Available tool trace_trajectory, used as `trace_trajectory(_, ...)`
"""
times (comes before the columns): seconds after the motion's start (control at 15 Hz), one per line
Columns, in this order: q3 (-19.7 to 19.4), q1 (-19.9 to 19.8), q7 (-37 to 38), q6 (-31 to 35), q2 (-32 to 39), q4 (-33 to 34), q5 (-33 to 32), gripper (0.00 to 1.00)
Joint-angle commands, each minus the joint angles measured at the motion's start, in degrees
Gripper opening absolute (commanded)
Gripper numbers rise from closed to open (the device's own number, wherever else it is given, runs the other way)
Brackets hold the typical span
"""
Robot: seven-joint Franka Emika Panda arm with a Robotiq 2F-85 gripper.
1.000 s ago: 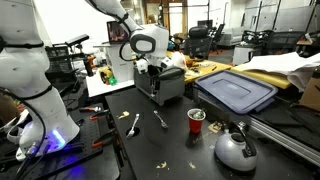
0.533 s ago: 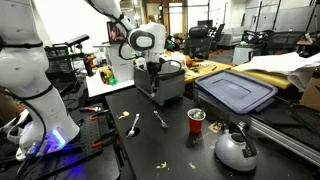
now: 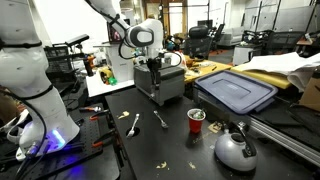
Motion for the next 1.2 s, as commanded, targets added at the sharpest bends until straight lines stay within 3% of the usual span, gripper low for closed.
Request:
trace_trajectory(0.0,-1.4,0.5,4.4,-0.3,-1.5,-0.6,-7.8,1.00)
trace_trajectory(0.33,-0.5,0.2,3.0,-0.3,-1.8,-0.6,-6.4,1.00)
trace_trajectory(0.4,-0.1,0.3,2.6,-1.0,-2.0,-0.5,-5.5,0.75)
trace_trajectory(0.47,0.2,0.6,3.0,-1.6,-2.5,-0.5,-5.6,0.74)
trace_trajectory(0.87,2.0,2.0,4.2,-4.3,-7.0,-0.8,-8.1,0.27)
trace_trajectory(1.13,4.3,2.8,1.9,-5.1,-9.2,-0.6,-6.2,0.00)
